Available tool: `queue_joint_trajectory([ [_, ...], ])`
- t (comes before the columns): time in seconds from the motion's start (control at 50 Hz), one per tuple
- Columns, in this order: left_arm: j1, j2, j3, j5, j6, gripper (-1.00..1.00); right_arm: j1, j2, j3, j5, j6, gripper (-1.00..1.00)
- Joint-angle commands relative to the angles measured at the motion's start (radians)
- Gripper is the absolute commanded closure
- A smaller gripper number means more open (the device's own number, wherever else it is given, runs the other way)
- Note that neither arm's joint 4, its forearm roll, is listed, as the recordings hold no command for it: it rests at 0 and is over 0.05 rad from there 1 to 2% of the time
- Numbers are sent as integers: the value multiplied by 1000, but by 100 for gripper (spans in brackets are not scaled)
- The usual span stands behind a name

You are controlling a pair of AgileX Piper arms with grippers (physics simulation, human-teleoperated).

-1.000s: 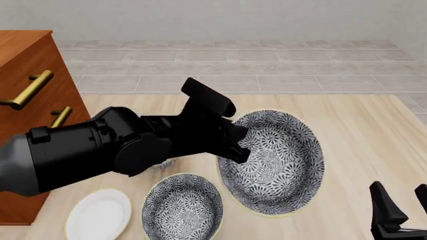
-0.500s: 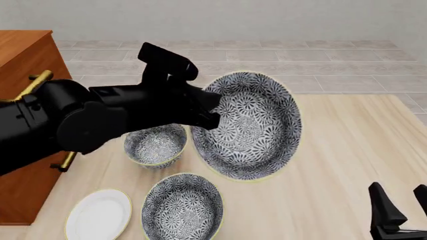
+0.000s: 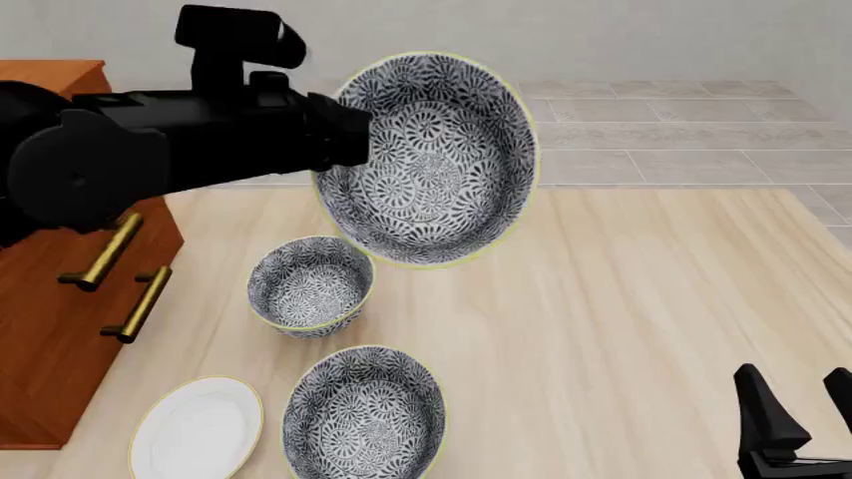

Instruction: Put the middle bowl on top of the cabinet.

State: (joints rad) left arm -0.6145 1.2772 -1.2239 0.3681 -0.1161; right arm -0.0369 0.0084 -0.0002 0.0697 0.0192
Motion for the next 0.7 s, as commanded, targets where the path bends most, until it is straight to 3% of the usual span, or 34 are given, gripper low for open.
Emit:
queue_joint_trajectory([
  [0.02,79,-1,-78,59,-15,100,0,2,0,-3,0,-100],
  [0.3,167,-6,-151,151,-19,100,5,2,0,-6,2,-100],
  [0.66,265,-20,-232,239,-100,100,3,-6,-1,-10,0,-100],
  [0.7,316,-14,-250,266,-86,100,3,-6,-1,-10,1,-100],
])
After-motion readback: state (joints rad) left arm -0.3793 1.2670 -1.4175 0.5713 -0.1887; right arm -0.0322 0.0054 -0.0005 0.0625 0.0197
